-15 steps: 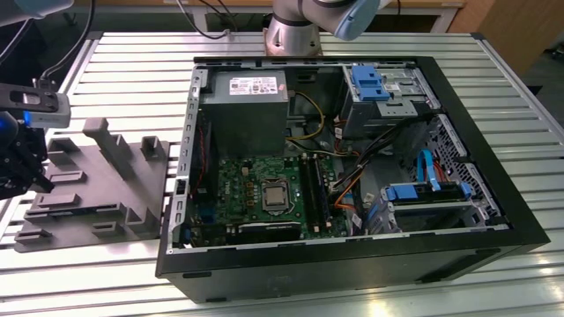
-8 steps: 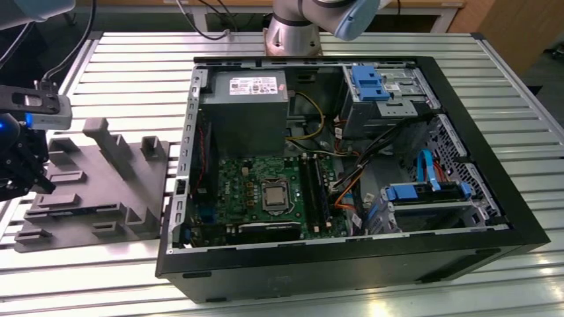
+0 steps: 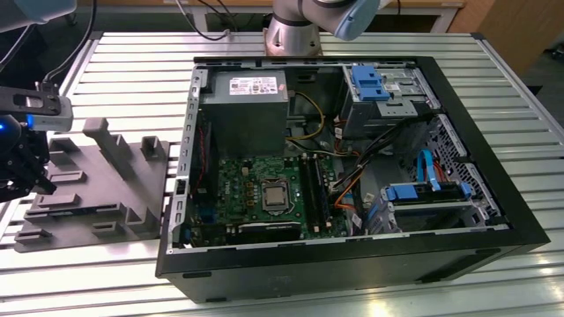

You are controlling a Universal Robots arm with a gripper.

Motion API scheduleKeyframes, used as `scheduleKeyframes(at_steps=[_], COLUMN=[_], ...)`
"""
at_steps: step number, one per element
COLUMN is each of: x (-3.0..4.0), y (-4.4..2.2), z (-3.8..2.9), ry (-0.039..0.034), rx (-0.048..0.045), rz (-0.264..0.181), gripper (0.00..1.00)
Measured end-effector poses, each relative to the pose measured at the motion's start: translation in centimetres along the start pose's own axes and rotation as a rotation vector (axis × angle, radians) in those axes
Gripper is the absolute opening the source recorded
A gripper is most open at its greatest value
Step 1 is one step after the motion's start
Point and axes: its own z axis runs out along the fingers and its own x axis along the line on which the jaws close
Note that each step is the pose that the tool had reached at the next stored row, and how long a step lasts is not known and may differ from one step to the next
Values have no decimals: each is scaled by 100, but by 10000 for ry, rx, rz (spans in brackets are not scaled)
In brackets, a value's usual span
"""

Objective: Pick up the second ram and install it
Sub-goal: 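Pick up the second ram and move it above second insertion slot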

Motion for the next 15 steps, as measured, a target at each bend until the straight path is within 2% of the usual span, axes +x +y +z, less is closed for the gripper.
scheduleKeyframes(at_steps=[15], x=[4], y=[-3], z=[81], ry=[0], rx=[0], rz=[2], gripper=[11])
